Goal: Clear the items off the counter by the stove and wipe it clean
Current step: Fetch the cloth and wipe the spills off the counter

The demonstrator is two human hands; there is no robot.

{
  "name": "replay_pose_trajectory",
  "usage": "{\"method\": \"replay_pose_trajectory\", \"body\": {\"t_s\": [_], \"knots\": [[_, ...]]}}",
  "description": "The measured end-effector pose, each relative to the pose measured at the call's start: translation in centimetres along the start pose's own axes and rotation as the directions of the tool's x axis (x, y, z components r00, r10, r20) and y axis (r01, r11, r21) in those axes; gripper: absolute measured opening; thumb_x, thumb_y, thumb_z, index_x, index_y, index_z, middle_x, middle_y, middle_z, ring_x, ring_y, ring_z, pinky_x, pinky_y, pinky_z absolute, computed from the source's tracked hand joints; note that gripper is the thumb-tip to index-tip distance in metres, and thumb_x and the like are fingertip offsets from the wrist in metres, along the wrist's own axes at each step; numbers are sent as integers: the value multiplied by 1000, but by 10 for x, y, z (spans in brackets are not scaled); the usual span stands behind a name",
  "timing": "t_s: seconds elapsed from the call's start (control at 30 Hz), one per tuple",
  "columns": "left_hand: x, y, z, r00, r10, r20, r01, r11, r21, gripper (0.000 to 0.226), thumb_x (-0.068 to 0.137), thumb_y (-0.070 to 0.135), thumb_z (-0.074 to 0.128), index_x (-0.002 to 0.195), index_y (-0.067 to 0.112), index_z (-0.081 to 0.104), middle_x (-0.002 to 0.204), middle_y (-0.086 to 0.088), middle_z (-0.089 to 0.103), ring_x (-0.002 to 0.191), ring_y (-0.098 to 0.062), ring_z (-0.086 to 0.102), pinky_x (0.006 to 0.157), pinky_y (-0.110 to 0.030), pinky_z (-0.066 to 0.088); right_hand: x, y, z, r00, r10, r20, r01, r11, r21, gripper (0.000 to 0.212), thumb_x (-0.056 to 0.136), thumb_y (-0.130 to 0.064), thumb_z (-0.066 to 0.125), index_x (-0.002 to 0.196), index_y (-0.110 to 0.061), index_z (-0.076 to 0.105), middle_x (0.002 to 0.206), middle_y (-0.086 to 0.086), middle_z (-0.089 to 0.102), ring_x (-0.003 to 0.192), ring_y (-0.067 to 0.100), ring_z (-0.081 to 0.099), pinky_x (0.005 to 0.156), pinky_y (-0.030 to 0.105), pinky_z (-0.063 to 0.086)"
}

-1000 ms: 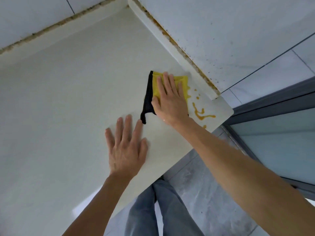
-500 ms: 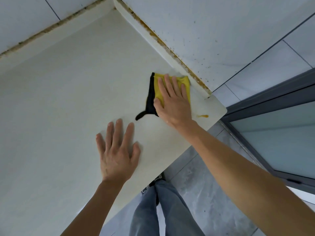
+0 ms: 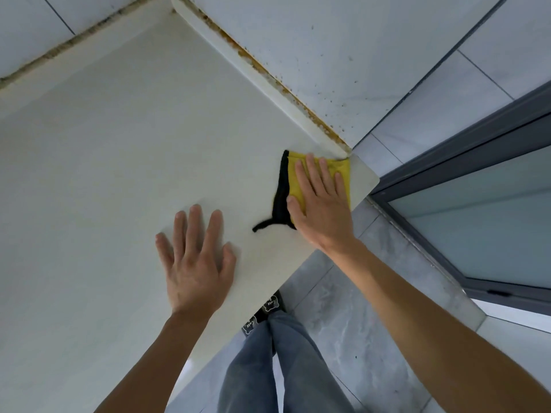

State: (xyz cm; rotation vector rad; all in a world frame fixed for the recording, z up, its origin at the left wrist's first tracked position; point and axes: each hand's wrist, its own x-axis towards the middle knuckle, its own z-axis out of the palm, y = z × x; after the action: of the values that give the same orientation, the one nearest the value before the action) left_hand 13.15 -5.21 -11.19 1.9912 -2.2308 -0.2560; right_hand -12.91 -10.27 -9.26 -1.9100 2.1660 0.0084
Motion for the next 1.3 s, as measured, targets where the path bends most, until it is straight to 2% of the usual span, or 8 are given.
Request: {"method": "replay_pose_trajectory", "body": {"t_s": [0.07,0.27,0.47,0.63,0.83,0.9,1.03,1.3], "knots": [[0,1,-2,1000,-2,-2,2,1000,-2,62,100,46,43,159,27,40,171,-7,26,162,-32,15,126,-66,10,-1,-25,5,998,59,-26,-59,998,18,70,105,-47,29,167,-24,7,175,0,-5,161,20,-8,130,48,2],[-1,1,-6,1000,2,20,-2,1000,-7,63,101,45,43,160,27,37,172,-7,24,163,-33,14,126,-66,10,-50,-20,23,979,-198,-49,197,980,-17,71,105,-52,33,167,-23,15,175,-1,2,161,18,-3,130,47,10],[0,-1,-4,1000,12,29,-11,1000,-9,61,103,47,39,160,28,35,172,-6,22,163,-32,11,127,-66,8,-39,43,7,991,-135,6,135,988,-69,72,106,-59,16,167,-23,1,174,-2,-9,161,17,-11,131,49,6],[1,0,-4,999,12,46,-13,1000,17,59,104,46,34,160,28,33,171,-7,22,162,-34,12,125,-68,11,-16,24,4,995,-103,10,103,993,-56,71,107,-52,24,167,-21,2,174,1,-8,161,20,-11,131,47,2],[1,3,-10,999,4,41,-5,1000,24,59,104,42,38,160,23,39,170,-11,28,160,-36,19,123,-67,15,11,-9,4,981,-192,-21,192,981,3,71,105,-48,32,167,-21,10,175,2,-1,161,21,-5,131,46,1],[0,7,-13,998,-17,62,16,1000,7,60,104,42,36,161,24,37,172,-10,25,162,-34,16,125,-67,14,-2,3,8,948,-318,-14,317,948,-33,71,105,-49,32,167,-21,12,175,1,0,161,21,-5,131,47,4],[-4,27,-15,988,-125,87,128,991,-32,61,105,44,32,163,22,32,172,-11,21,161,-36,13,123,-68,15,-11,53,3,809,-586,48,587,802,-105,71,106,-53,33,167,-23,12,175,-1,1,162,19,-2,130,48,12],[-32,81,-15,927,-320,194,343,934,-98,70,105,48,33,168,23,18,178,-8,3,164,-34,-3,129,-64,6,40,58,-10,701,-698,148,714,687,-136,73,106,-57,30,167,-24,7,175,-2,-3,161,19,-5,129,51,13]]}}
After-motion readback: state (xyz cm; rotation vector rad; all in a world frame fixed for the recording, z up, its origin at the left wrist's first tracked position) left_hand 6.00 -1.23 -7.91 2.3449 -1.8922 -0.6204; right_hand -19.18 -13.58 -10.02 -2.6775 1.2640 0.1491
